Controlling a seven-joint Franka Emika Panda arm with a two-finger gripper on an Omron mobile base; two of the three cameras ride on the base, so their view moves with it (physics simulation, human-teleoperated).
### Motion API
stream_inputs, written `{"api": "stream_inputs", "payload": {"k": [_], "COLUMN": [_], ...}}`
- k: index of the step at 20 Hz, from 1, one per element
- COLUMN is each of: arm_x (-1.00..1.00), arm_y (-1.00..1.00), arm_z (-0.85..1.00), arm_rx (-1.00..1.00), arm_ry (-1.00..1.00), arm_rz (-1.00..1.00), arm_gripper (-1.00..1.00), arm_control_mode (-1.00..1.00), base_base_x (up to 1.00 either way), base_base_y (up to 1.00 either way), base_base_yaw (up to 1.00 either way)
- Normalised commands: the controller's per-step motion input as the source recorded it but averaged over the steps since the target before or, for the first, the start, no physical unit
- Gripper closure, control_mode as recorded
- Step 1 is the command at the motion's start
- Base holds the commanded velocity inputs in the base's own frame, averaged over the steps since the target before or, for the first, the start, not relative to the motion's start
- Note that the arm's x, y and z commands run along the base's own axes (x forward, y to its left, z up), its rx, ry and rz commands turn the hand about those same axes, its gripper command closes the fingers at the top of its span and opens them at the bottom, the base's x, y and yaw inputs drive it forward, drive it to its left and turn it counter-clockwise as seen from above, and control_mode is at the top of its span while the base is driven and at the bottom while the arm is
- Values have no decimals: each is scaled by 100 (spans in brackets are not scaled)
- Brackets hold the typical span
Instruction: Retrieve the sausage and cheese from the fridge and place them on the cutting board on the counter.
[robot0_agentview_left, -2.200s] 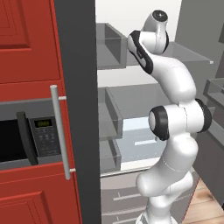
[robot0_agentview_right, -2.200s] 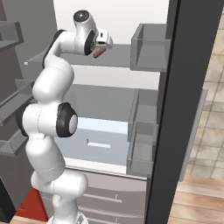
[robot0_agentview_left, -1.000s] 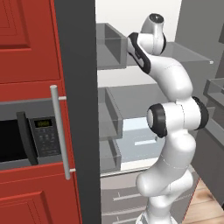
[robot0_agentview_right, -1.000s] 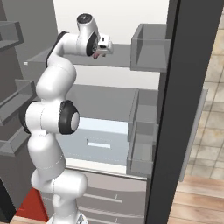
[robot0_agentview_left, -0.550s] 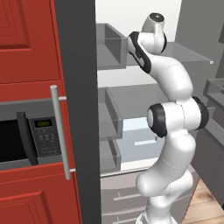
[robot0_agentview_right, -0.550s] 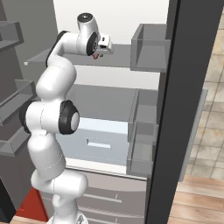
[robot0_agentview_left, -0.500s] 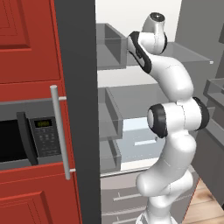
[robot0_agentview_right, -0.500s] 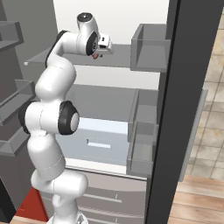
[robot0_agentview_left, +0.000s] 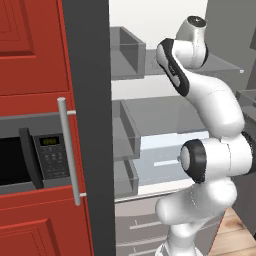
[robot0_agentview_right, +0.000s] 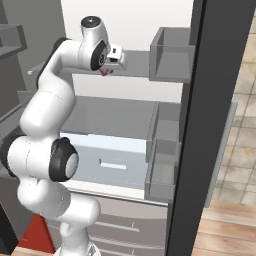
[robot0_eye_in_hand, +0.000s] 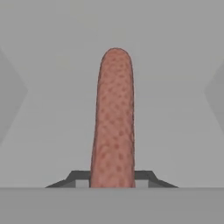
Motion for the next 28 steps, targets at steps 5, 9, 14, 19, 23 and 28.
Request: {"api": "stream_inputs", "payload": {"k": [5,9,14,19,23,28], "arm_x": [-100,-100,-100,-100,-100,-93], "arm_y": [-1,0,0,0,8,23], "arm_z": [-4,0,0,-15,-27,-34], "arm_rx": [9,14,7,0,1,2], "arm_ry": [-2,0,0,1,1,3], "arm_rz": [0,-1,0,0,0,0], "arm_gripper": [100,100,100,100,100,100], "arm_control_mode": [-100,-100,-100,-100,-100,-100], "base_base_x": [0,0,0,0,0,0], "base_base_y": [0,0,0,0,0,0], "base_base_yaw": [0,0,0,0,0,0]}}
